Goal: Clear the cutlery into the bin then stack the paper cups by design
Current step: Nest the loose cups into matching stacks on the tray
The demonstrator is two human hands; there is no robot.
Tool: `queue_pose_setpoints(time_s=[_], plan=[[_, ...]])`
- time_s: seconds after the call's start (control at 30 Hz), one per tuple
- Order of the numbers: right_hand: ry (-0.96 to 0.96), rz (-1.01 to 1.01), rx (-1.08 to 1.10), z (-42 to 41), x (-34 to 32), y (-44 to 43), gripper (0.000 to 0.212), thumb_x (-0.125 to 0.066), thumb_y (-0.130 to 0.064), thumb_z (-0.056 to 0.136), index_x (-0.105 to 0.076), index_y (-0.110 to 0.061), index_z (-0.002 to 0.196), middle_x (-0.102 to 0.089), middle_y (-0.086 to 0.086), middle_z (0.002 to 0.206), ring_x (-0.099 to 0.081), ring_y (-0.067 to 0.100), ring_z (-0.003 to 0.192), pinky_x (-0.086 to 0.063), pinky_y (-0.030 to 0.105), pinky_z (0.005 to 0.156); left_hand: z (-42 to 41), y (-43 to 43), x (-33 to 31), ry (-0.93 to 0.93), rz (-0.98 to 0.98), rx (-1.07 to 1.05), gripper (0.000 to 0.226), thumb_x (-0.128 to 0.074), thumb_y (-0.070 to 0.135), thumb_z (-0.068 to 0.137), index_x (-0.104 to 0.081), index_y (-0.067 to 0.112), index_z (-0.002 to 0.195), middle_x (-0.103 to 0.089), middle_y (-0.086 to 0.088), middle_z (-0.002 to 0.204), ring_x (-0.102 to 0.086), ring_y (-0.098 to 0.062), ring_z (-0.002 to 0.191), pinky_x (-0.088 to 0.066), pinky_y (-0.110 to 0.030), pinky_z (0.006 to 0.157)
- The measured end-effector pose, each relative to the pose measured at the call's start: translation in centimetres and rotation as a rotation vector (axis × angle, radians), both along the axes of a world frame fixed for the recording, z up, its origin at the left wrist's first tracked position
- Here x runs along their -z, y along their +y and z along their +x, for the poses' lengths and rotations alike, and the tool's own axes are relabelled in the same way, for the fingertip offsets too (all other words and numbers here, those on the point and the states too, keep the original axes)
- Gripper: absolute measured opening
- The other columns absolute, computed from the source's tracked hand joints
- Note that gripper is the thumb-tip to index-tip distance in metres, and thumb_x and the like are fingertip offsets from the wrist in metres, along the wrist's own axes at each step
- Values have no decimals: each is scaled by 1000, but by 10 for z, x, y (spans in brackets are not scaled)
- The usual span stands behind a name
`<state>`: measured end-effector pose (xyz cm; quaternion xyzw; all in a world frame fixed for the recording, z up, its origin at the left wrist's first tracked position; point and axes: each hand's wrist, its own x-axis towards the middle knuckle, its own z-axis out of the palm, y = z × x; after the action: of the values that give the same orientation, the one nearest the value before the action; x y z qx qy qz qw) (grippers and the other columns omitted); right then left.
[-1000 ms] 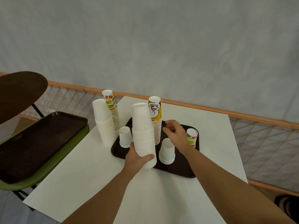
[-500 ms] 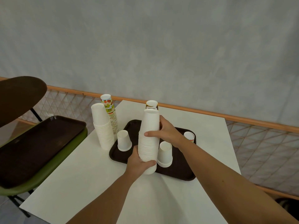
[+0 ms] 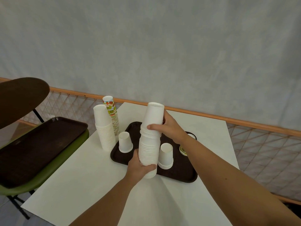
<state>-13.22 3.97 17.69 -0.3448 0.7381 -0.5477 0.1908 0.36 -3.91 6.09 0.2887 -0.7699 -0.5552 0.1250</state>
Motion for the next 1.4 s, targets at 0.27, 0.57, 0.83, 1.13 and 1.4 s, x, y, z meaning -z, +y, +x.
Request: queue_pose_setpoints(time_s=[0.27,0.57,0.83,1.13,1.4], plan=[[-42,-162,76,-7,-31,2,69,-80,-20,70,-43,-22,128,-58,1,121,-57,17,108,-53,37,90,6,-2,8,-45,-12,3,93,-84,21,65,-27,21,138,-46,5,122,-44,-14,115,-40,-33,99],[21,-181,264,-23,-21,22,65,-79,-18,71,-41,-24,123,-55,-2,113,-55,16,103,-52,33,82,11,-6,12,-63,23,-47,91,-84,19,65,-29,18,137,-45,6,117,-44,-15,112,-39,-26,90],[35,83,372,-25,54,34,76,-79,-22,73,-34,-13,133,-51,9,125,-52,22,110,-50,37,87,6,-10,8,-45,46,-66,94,-84,20,64,-28,20,139,-48,-1,130,-45,-21,122,-41,-39,106],[27,272,292,-20,98,30,80,-77,-27,75,-30,-14,138,-48,10,135,-49,27,121,-45,43,100,5,-18,4,-59,16,-87,93,-84,22,64,-28,20,138,-47,-1,130,-45,-23,123,-42,-42,105],[22,204,261,-21,82,31,77,-74,-31,78,-31,-18,141,-42,10,143,-42,26,131,-41,36,101,0,-16,1,-89,-1,-74,93,-84,25,66,-26,21,139,-45,0,130,-44,-21,123,-41,-38,103]])
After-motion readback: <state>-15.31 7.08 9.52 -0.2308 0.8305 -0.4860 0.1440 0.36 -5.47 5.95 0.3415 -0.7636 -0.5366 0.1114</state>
